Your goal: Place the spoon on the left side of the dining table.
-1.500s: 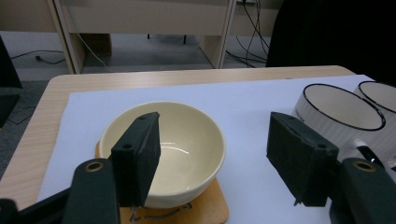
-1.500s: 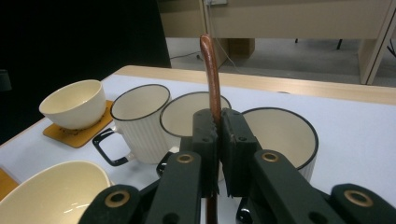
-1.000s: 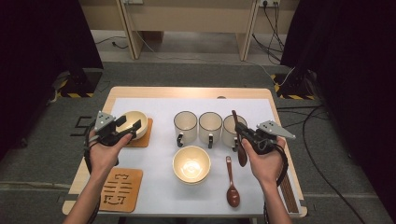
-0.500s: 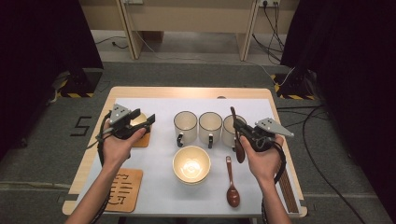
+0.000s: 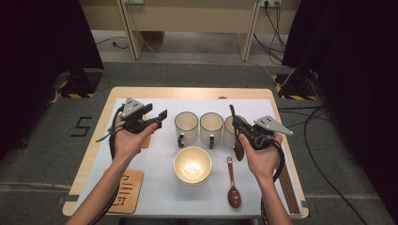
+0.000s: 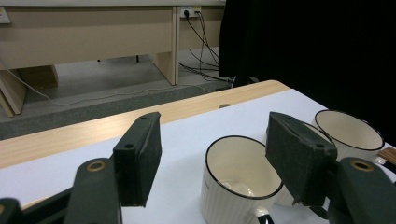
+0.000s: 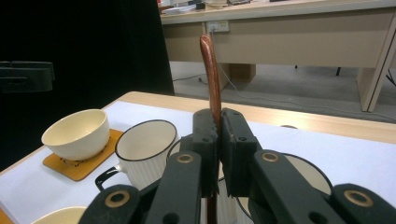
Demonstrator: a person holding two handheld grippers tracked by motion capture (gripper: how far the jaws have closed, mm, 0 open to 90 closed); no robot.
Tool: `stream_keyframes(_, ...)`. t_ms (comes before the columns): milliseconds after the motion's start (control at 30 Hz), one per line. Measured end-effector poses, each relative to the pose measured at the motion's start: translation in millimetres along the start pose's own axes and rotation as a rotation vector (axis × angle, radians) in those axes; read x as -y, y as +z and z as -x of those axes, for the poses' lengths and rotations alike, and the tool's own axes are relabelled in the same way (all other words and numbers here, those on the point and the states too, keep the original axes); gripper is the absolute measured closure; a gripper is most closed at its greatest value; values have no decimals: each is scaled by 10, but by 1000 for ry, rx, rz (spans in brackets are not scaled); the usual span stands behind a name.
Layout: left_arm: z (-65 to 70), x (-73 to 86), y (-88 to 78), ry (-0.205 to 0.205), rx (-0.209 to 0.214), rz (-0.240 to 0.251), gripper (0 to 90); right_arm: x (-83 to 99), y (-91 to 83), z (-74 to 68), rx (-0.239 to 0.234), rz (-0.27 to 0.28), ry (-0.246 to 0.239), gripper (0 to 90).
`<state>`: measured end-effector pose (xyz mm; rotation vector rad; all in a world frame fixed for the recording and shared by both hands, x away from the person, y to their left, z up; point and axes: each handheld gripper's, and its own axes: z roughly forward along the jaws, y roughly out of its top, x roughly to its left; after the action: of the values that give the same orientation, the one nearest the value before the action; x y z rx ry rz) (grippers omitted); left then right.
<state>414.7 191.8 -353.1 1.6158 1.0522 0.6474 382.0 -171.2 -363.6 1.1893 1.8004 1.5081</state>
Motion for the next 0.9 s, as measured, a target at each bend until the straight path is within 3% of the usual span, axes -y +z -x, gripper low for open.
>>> stream_keyframes(367, 106, -78, 64, 11, 36, 7, 352, -63, 57, -45, -9, 17, -20, 853)
stream_keyframes(900, 201, -205, 95, 27, 55, 31, 352, -146, 152, -128, -25, 42, -33, 853)
